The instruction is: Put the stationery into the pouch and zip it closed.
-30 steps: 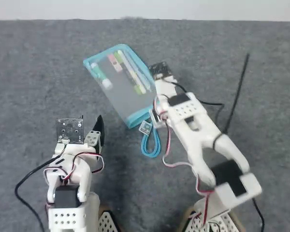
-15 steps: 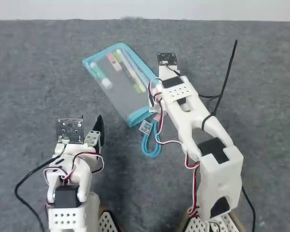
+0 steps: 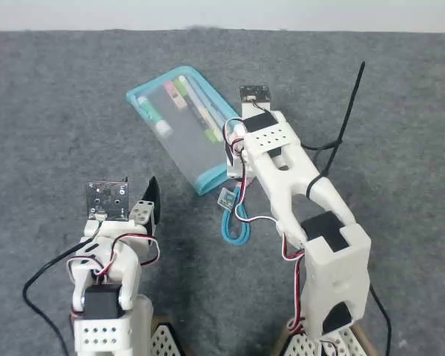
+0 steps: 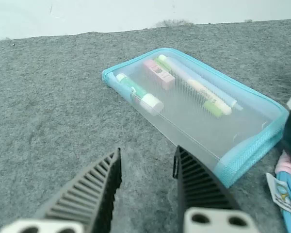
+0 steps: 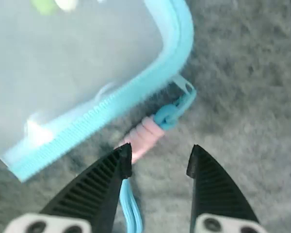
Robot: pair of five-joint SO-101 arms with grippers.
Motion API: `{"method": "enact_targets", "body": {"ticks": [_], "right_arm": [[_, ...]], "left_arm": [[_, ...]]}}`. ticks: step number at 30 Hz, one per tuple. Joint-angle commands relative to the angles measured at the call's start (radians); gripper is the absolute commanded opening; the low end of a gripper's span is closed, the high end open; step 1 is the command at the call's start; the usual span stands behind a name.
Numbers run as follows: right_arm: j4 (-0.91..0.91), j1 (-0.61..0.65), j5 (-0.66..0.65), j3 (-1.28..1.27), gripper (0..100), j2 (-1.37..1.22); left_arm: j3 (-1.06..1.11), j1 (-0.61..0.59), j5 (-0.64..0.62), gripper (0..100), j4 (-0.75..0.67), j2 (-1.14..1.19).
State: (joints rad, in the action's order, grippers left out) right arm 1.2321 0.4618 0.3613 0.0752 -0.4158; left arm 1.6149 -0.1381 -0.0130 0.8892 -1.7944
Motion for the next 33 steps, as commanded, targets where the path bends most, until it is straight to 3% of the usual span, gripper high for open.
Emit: {"method": "enact_targets", "body": {"ticks": [1, 10, 15, 16, 21, 26, 33], "right_arm": [[-0.051, 0.005, 0.017, 0.051, 19.1, -0.007], [-0.056, -0.001, 0.017, 0.049, 18.5, -0.117], [-0.008, -0.004, 0.009, 0.049, 0.0, -0.105], [0.007, -0.005, -0.003, 0.048, 1.9, -0.097], [0.061, -0.028, -0.292, 0.044, 0.9, 0.008], [0.139, -0.022, -0.35, 0.029, 0.6, 0.213], [0.038, -0.022, -0.471, -0.25, 0.6, 0.608]], "left_arm": [[-0.015, 0.002, 0.002, 17, -0.032, -0.025], [-0.015, 0.002, 0.002, 17, -0.032, -0.025], [-0.013, -0.002, 0.002, 17, -0.032, -0.025], [-0.012, -0.002, 0.002, 17, -0.032, -0.025], [-0.012, -0.003, 0.002, 17, -0.031, -0.025], [-0.012, -0.003, 0.002, 17, -0.031, -0.025], [-0.025, 0.003, 0.006, 17, 0.008, -0.025]]}}
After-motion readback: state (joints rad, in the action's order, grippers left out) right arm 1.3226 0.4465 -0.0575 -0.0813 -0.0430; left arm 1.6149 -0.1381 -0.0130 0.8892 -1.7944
